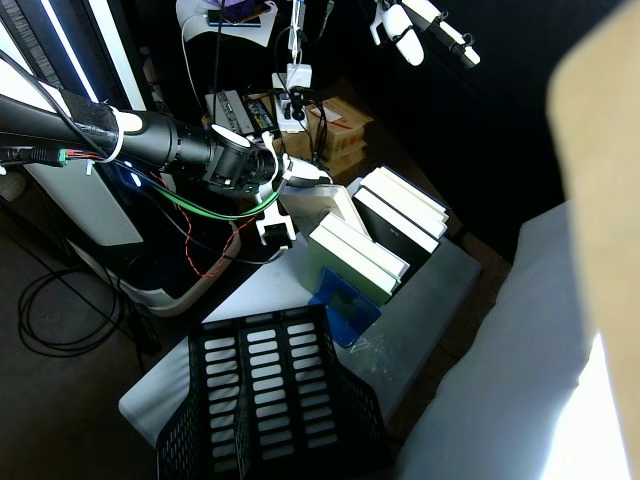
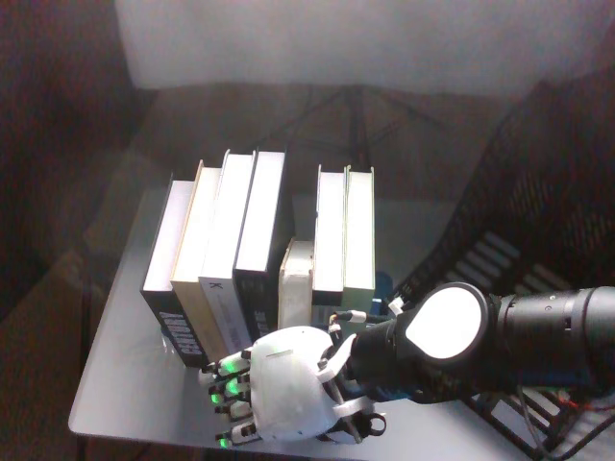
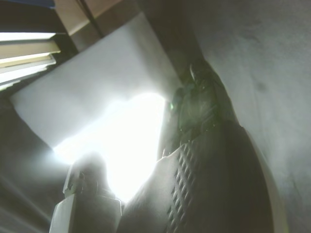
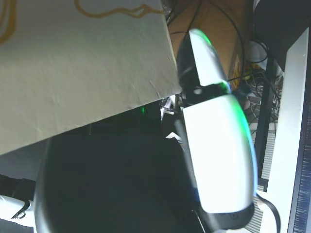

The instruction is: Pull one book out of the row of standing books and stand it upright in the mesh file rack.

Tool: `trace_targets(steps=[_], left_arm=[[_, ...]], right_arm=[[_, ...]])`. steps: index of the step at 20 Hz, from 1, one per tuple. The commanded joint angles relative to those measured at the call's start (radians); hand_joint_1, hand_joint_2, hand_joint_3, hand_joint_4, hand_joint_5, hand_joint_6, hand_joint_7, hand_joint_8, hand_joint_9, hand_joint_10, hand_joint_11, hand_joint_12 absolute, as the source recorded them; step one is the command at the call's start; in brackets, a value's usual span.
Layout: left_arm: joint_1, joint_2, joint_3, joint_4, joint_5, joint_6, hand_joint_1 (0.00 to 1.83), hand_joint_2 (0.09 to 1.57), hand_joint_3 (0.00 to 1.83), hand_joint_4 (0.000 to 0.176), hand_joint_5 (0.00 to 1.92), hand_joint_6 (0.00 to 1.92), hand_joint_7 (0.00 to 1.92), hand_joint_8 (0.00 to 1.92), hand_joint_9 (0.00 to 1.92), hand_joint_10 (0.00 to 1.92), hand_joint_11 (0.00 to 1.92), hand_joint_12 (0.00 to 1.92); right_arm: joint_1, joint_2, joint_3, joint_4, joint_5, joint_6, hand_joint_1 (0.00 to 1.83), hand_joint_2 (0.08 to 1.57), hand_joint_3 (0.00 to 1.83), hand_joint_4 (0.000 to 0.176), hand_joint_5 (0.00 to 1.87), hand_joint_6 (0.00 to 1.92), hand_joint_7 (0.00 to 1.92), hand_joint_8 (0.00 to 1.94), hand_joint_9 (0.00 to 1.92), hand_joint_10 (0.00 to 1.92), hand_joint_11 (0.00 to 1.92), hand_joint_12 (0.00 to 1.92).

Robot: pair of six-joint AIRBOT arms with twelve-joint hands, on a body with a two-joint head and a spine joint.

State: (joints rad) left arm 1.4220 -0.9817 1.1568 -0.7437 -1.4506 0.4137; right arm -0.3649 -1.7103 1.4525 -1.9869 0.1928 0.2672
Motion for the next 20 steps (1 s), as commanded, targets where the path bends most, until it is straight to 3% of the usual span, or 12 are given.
trace_targets(steps=[1, 4, 6, 8, 9, 10, 11, 12, 13, 14, 15, 20], left_arm=[[-0.002, 0.009, 0.004, -0.024, -0.127, -0.006, 0.16, 1.4, 0.0, 0.049, 0.07, 0.0, 0.01, 0.0, 0.0, 0.0, 0.0, 0.68], [-0.002, 0.009, 0.004, -0.025, -0.127, -0.006, 0.17, 1.4, 0.0, 0.057, 0.04, 0.01, 0.0, 0.0, 0.0, 0.0, 0.0, 0.54], [-0.001, 0.009, 0.003, -0.025, -0.128, -0.006, 0.17, 1.4, 0.0, 0.056, 0.04, 0.0, 0.0, 0.0, 0.0, 0.0, 0.0, 0.31], [-0.001, 0.009, 0.002, -0.025, -0.128, -0.006, 0.17, 1.4, 0.0, 0.059, 0.05, 0.0, 0.0, 0.0, 0.0, 0.0, 0.0, 0.29], [-0.001, 0.009, 0.002, -0.025, -0.129, -0.006, 0.16, 1.4, 0.0, 0.056, 0.05, 0.0, 0.0, 0.0, 0.0, 0.0, 0.0, 0.35], [-0.001, 0.01, 0.002, -0.025, -0.13, -0.006, 0.17, 1.4, 0.0, 0.054, 0.05, 0.0, 0.0, 0.0, 0.0, 0.0, 0.0, 0.36], [-0.001, 0.01, 0.002, -0.025, -0.13, -0.006, 0.17, 1.4, 0.0, 0.05, 0.05, 0.01, 0.0, 0.0, 0.0, 0.0, 0.0, 0.37], [-0.001, 0.01, 0.002, -0.025, -0.13, -0.006, 0.18, 1.4, 0.0, 0.051, 0.06, 0.01, 0.0, 0.0, 0.0, 0.0, 0.0, 0.36], [-0.001, 0.01, 0.002, -0.025, -0.13, -0.006, 0.17, 1.4, 0.0, 0.057, 0.05, 0.0, 0.0, 0.0, 0.0, 0.0, 0.0, 0.36], [-0.001, 0.01, 0.001, -0.026, -0.132, -0.006, 0.18, 1.41, 0.0, 0.05, 0.05, 0.0, 0.0, 0.0, 0.0, 0.0, 0.0, 0.36], [-0.001, 0.01, 0.001, -0.026, -0.132, -0.006, 0.16, 1.41, 0.0, 0.048, 0.05, 0.0, 0.0, 0.0, 0.0, 0.0, 0.0, 0.37], [-0.001, 0.01, 0.001, -0.027, -0.132, -0.006, 0.18, 1.4, 0.0, 0.044, 0.05, 0.0, 0.0, 0.0, 0.0, 0.0, 0.0, 0.48]], right_arm=[[-0.016, 0.011, 0.008, 0.004, -0.026, 0.014, 1.12, 1.19, 0.01, 0.0, 0.27, 0.0, 0.27, 0.0, 0.17, 0.03, 0.0, 0.3], [-0.014, 0.012, 0.006, 0.0, -0.02, 0.014, 1.14, 1.11, 0.0, 0.0, 0.15, 0.0, 0.21, 0.0, 0.13, 0.01, 0.0, 0.19], [-0.011, 0.019, 0.006, -0.007, -0.019, 0.014, 1.1, 1.11, 0.0, 0.017, 0.24, 0.03, 0.25, 0.0, 0.18, 0.03, 0.0, 0.57], [-0.009, 0.024, 0.006, -0.008, -0.02, 0.014, 0.95, 1.15, 0.0, 0.016, 0.29, 0.05, 0.28, 0.01, 0.21, 0.04, 0.0, 0.7], [-0.009, 0.026, 0.006, -0.009, -0.02, 0.014, 0.99, 1.16, 0.0, 0.0, 0.4, 0.08, 0.37, 0.02, 0.31, 0.08, 0.0, 1.05], [-0.009, 0.028, 0.006, -0.012, -0.02, 0.015, 0.97, 1.2, 0.02, 0.0, 0.32, 0.05, 0.28, 0.0, 0.24, 0.05, 0.0, 1.01], [-0.008, 0.03, 0.006, -0.015, -0.02, 0.017, 0.93, 1.21, 0.02, 0.0, 0.23, 0.01, 0.16, 0.0, 0.15, 0.02, 0.0, 0.76], [-0.008, 0.032, 0.005, -0.097, -0.019, 0.1, 0.96, 1.17, 0.0, 0.0, 0.23, 0.01, 0.16, 0.01, 0.16, 0.02, 0.0, 0.77], [-0.008, 0.032, 0.002, -0.183, -0.018, 0.163, 1.01, 1.12, 0.0, 0.0, 0.31, 0.05, 0.23, 0.03, 0.21, 0.05, 0.0, 0.97], [-0.008, 0.032, 0.002, -0.233, -0.017, 0.213, 0.98, 1.13, 0.0, 0.0, 0.3, 0.05, 0.23, 0.02, 0.2, 0.05, 0.0, 0.94], [-0.008, 0.032, 0.003, -0.239, -0.017, 0.221, 0.98, 1.14, 0.0, 0.0, 0.24, 0.02, 0.17, 0.01, 0.15, 0.04, 0.0, 0.76], [-0.008, 0.032, 0.002, -0.24, -0.016, 0.221, 0.97, 1.13, 0.0, 0.0, 0.21, 0.01, 0.16, 0.01, 0.12, 0.02, 0.0, 0.71]])
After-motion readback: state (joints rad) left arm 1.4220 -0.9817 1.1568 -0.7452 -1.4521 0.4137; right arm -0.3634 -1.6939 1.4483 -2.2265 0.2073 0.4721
